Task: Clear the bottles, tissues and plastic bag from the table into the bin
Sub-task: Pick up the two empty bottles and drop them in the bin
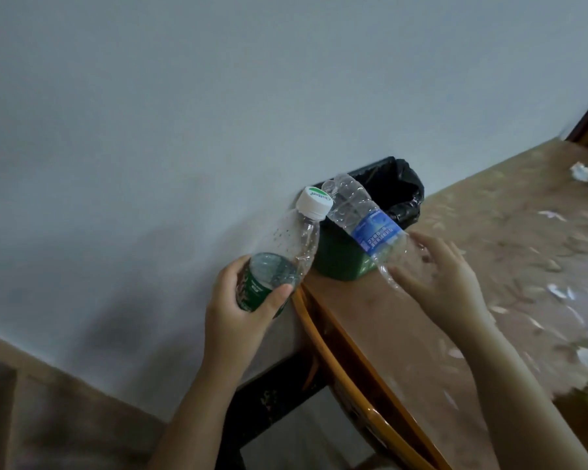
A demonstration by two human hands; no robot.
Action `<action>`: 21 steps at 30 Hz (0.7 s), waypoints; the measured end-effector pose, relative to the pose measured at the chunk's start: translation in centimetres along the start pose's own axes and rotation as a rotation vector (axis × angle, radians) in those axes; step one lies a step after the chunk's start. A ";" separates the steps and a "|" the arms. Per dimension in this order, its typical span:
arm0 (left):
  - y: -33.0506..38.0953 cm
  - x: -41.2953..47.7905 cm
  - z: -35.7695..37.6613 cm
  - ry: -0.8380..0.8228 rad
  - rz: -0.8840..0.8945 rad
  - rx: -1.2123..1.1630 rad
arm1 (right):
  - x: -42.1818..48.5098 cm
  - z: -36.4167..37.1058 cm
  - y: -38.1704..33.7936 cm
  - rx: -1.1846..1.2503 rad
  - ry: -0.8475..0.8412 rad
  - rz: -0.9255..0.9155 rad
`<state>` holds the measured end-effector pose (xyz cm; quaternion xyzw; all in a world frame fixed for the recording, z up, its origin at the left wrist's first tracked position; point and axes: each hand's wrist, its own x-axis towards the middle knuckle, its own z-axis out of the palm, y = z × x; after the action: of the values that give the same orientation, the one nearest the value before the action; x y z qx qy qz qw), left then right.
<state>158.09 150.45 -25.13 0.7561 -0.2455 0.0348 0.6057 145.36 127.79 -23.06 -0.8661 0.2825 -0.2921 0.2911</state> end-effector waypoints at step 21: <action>0.1 13.9 10.9 -0.097 0.089 0.134 | 20.0 -2.5 9.1 -0.243 -0.432 -0.191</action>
<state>167.64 135.73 -23.06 0.7839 -0.3053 0.0413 0.5391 154.12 107.66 -20.67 -0.9597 0.1637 -0.0904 0.2098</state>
